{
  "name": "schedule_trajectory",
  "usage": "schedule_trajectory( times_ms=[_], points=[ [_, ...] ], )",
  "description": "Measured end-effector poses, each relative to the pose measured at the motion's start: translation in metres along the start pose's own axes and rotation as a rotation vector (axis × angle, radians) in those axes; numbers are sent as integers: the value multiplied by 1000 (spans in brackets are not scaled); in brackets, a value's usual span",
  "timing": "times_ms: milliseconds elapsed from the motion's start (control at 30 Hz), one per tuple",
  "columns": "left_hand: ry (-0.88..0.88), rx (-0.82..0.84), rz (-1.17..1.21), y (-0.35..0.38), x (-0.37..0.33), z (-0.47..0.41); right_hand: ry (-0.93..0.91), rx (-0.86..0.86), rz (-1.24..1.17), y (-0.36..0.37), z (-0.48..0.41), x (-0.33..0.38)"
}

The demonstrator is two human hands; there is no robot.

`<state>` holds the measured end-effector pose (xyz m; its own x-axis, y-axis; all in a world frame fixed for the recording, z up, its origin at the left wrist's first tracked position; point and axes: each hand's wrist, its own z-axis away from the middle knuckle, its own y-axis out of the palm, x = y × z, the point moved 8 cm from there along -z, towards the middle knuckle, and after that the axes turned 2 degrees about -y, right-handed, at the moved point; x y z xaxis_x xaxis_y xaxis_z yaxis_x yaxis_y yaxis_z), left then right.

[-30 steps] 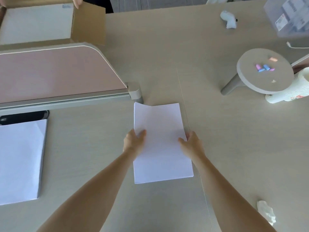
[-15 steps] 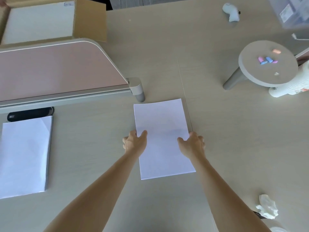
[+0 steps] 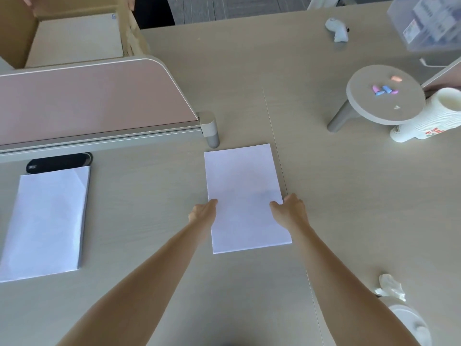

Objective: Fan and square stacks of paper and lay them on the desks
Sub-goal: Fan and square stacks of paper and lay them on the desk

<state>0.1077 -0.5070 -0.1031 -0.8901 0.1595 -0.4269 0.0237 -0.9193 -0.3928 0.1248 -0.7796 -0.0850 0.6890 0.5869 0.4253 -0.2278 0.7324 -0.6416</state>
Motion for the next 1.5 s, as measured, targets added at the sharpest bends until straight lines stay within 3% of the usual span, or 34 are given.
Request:
schedule_trajectory(
  times_ms=[100,200,433,600,667,767,833,1067,1267,1500],
  points=[
    [47,53,101,-22,1,4,-121,-56,-47,-3,17,27],
    [65,121,236,-63,8,14,-277,21,-110,19,47,73],
    [111,-34,214,-223,60,21,-467,278,-233,134,135,176],
    [188,-101,229,-314,90,18,-438,448,-321,215,194,225],
    [220,-105,293,-443,145,-11,-432,495,-313,322,280,290],
    [279,-149,218,-458,145,-24,-347,565,-359,338,283,291],
    [331,-215,164,-520,164,-41,-308,578,-346,392,308,312],
    [127,-435,11,-694,274,-115,-179,569,-238,547,379,366],
    [31,-364,-79,-729,319,-150,-181,456,-44,618,359,374],
    [17,-355,142,-737,324,-154,-174,378,30,614,393,401]
  ],
)
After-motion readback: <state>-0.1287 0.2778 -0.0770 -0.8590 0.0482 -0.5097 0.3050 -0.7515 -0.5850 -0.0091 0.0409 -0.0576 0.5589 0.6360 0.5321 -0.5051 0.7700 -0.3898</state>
